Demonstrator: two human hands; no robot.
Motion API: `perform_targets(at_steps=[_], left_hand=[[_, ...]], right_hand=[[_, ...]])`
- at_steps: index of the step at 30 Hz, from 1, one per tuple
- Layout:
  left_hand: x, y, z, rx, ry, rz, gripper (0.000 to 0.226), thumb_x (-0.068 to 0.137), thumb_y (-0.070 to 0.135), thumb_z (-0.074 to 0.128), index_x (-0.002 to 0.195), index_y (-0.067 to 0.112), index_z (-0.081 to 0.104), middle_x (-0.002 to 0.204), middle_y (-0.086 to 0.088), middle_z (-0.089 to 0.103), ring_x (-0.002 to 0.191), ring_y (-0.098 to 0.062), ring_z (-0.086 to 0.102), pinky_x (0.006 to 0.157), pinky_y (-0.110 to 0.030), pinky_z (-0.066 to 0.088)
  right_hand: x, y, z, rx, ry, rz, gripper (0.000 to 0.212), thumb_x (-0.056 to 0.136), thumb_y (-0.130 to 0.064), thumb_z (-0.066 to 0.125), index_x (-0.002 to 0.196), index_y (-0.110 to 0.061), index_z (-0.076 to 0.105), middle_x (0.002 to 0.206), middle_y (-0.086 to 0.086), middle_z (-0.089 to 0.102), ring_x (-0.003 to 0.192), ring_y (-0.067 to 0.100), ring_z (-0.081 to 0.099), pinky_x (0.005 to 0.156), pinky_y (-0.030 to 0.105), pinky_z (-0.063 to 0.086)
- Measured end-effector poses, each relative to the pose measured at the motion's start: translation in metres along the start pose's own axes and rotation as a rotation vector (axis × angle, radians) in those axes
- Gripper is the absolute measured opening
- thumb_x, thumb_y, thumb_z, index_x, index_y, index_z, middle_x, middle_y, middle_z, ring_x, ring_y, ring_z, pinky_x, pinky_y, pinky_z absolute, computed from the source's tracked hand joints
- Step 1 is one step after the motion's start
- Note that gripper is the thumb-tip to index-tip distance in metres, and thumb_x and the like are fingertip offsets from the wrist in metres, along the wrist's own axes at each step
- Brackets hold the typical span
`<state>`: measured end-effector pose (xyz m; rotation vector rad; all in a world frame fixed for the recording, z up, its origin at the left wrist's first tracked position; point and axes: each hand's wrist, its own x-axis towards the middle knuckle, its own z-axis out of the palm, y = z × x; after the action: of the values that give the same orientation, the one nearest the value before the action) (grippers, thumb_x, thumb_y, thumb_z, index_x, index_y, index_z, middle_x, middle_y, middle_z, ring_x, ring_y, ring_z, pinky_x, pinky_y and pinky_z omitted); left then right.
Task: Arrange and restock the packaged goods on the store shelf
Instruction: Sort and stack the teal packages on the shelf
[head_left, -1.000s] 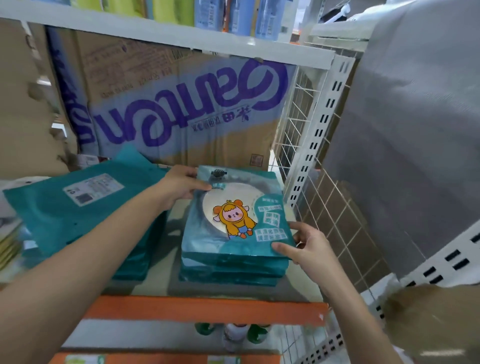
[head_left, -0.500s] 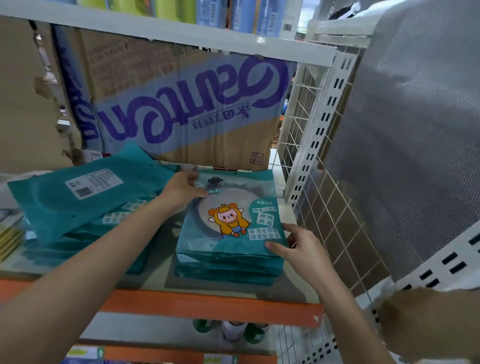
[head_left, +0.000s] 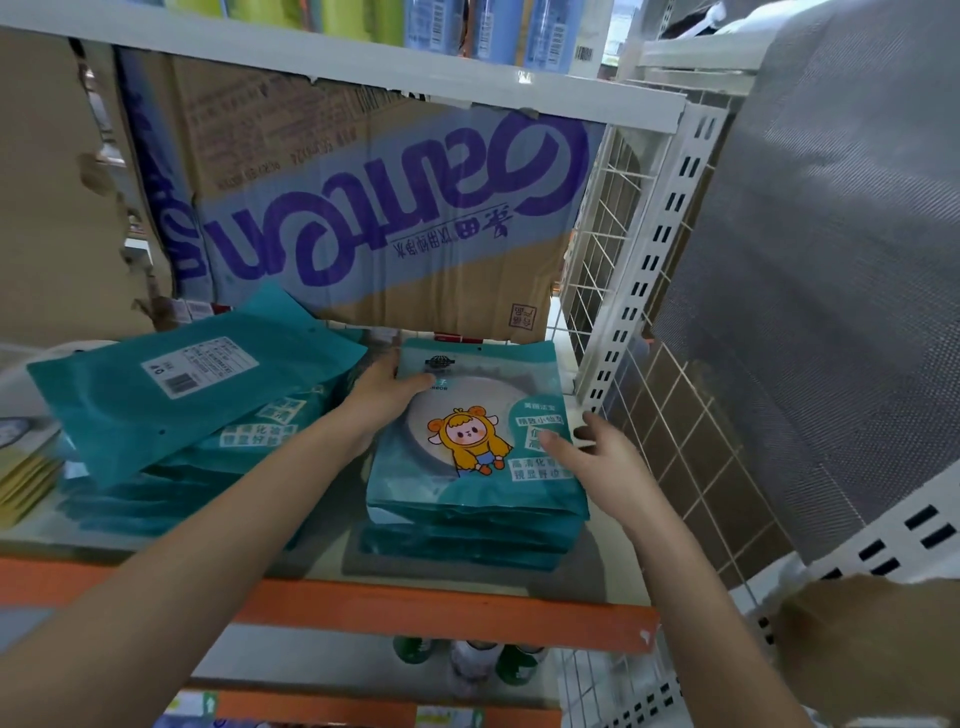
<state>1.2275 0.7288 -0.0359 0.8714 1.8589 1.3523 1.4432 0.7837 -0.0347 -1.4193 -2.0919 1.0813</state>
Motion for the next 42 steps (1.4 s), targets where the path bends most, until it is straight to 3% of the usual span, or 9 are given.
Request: perform_targets(at_steps=[3,10,20,25,27,33,35,38,42], left_hand=[[-0.004,0.003,0.004,-0.049,-0.043,-0.026,0.032,0.092,0.016,0.053,0.124,0.017,0.051,0.113,-0.001,0.058,0.097,-0.017,0.055,0.067,-0.021,0.044],[-0.003,0.002,0.003,-0.002,-0.048,-0.032,0.041,0.091,0.014,0.053,0.131,0.017,0.046,0.128,-0.004,0.054,0.115,-0.024,0.053,0.088,-0.031,0.042],[-0.009,0.004,0.008,0.007,-0.061,-0.031,0.030,0.090,0.015,0.056,0.114,0.027,0.043,0.113,0.002,0.054,0.101,-0.017,0.052,0.085,-0.031,0.042],[-0.022,0.015,0.000,0.038,-0.027,0.094,0.040,0.091,0.011,0.054,0.129,0.017,0.043,0.111,0.008,0.049,0.106,-0.010,0.047,0.085,-0.020,0.037],[-0.027,0.016,-0.006,0.015,-0.006,0.102,0.043,0.091,0.012,0.054,0.132,0.014,0.041,0.111,0.007,0.050,0.107,-0.011,0.048,0.086,-0.022,0.035],[-0.043,-0.004,-0.006,-0.104,-0.091,-0.088,0.047,0.091,0.014,0.054,0.136,0.018,0.039,0.125,-0.002,0.054,0.095,-0.016,0.055,0.071,-0.021,0.046],[-0.044,-0.008,-0.002,-0.113,-0.100,-0.108,0.051,0.090,0.015,0.055,0.137,0.018,0.035,0.126,-0.001,0.052,0.098,-0.019,0.056,0.074,-0.026,0.049],[-0.040,-0.012,0.002,-0.099,-0.103,-0.115,0.050,0.088,0.016,0.058,0.133,0.017,0.036,0.128,-0.004,0.054,0.104,-0.024,0.058,0.089,-0.038,0.050],[-0.043,-0.009,0.002,-0.101,-0.107,-0.123,0.049,0.090,0.015,0.057,0.133,0.016,0.035,0.121,-0.005,0.054,0.099,-0.022,0.057,0.081,-0.032,0.051]], right_hand=[[0.018,-0.006,0.006,0.098,-0.043,0.007,0.043,0.085,-0.044,0.060,0.117,-0.016,0.053,0.112,0.002,0.064,0.095,0.018,0.063,0.087,0.043,0.052],[0.022,-0.002,0.017,0.140,-0.067,-0.013,0.016,0.088,-0.036,0.059,0.097,-0.026,0.052,0.095,-0.004,0.063,0.090,0.016,0.063,0.081,0.036,0.053],[0.019,0.003,0.018,0.101,-0.050,-0.034,0.020,0.087,-0.033,0.061,0.101,-0.027,0.049,0.098,-0.005,0.061,0.094,0.018,0.063,0.088,0.045,0.051],[0.021,-0.005,0.008,0.050,0.026,-0.103,0.044,0.089,-0.036,0.058,0.127,-0.018,0.044,0.092,-0.014,0.053,0.082,0.008,0.055,0.072,0.029,0.048],[0.026,-0.006,0.007,0.036,0.009,-0.090,0.052,0.087,-0.041,0.059,0.130,-0.017,0.043,0.106,-0.006,0.058,0.089,0.012,0.059,0.073,0.030,0.050],[0.032,0.000,0.013,0.012,-0.112,0.024,0.017,0.085,-0.034,0.064,0.094,-0.023,0.055,0.098,0.002,0.066,0.087,0.019,0.064,0.085,0.042,0.052],[0.032,0.002,0.014,0.039,-0.109,-0.001,0.011,0.086,-0.031,0.063,0.088,-0.027,0.053,0.095,0.001,0.066,0.087,0.019,0.064,0.088,0.043,0.051],[0.030,0.001,0.012,0.022,-0.101,-0.014,0.013,0.088,-0.033,0.061,0.092,-0.025,0.051,0.087,-0.007,0.062,0.085,0.016,0.062,0.087,0.041,0.051],[0.029,0.000,0.010,-0.004,-0.106,-0.014,0.026,0.087,-0.037,0.061,0.105,-0.021,0.052,0.106,0.001,0.065,0.093,0.019,0.063,0.088,0.042,0.051]])
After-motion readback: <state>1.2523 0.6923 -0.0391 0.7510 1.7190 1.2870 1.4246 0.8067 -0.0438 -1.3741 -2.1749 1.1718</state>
